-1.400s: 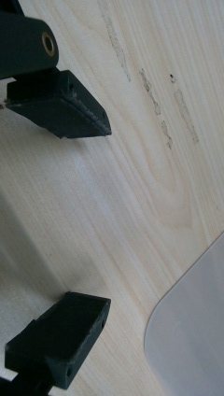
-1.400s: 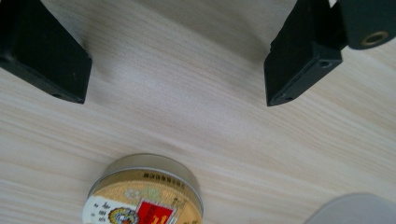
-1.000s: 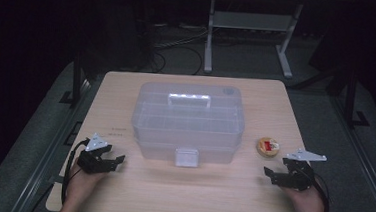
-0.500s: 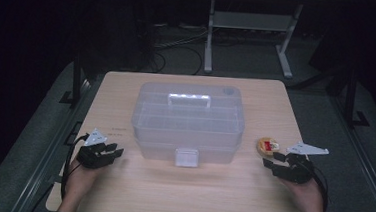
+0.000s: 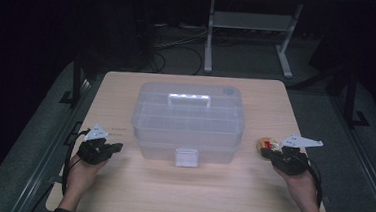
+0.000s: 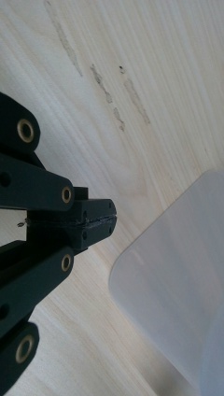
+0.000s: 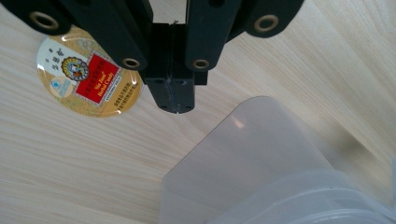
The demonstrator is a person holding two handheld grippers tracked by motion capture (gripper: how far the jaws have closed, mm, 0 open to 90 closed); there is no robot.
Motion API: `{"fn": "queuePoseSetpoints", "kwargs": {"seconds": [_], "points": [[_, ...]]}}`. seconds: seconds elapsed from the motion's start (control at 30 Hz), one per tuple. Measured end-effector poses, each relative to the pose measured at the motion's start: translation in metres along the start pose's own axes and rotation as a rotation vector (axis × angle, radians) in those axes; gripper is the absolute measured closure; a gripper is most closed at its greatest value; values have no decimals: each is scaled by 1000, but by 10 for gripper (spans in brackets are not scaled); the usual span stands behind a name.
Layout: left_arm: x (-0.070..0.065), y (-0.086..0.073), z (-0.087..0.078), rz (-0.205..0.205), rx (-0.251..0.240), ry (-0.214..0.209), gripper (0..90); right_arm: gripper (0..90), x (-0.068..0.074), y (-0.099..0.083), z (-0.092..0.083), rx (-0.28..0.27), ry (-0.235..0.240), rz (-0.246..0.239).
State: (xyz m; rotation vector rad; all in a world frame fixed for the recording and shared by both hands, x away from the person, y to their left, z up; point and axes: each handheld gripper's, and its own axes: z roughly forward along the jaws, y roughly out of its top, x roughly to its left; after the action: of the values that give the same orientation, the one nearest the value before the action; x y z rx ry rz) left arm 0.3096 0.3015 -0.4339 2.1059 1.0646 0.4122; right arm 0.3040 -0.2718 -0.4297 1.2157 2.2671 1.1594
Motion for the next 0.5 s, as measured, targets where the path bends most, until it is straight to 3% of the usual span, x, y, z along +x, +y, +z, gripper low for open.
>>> {"fn": "queuePoseSetpoints", "kwargs": {"seconds": [0.5], "points": [[6,17,4,19,-19,-50,897,898,-3,18,6,-22,40,-25]]}}
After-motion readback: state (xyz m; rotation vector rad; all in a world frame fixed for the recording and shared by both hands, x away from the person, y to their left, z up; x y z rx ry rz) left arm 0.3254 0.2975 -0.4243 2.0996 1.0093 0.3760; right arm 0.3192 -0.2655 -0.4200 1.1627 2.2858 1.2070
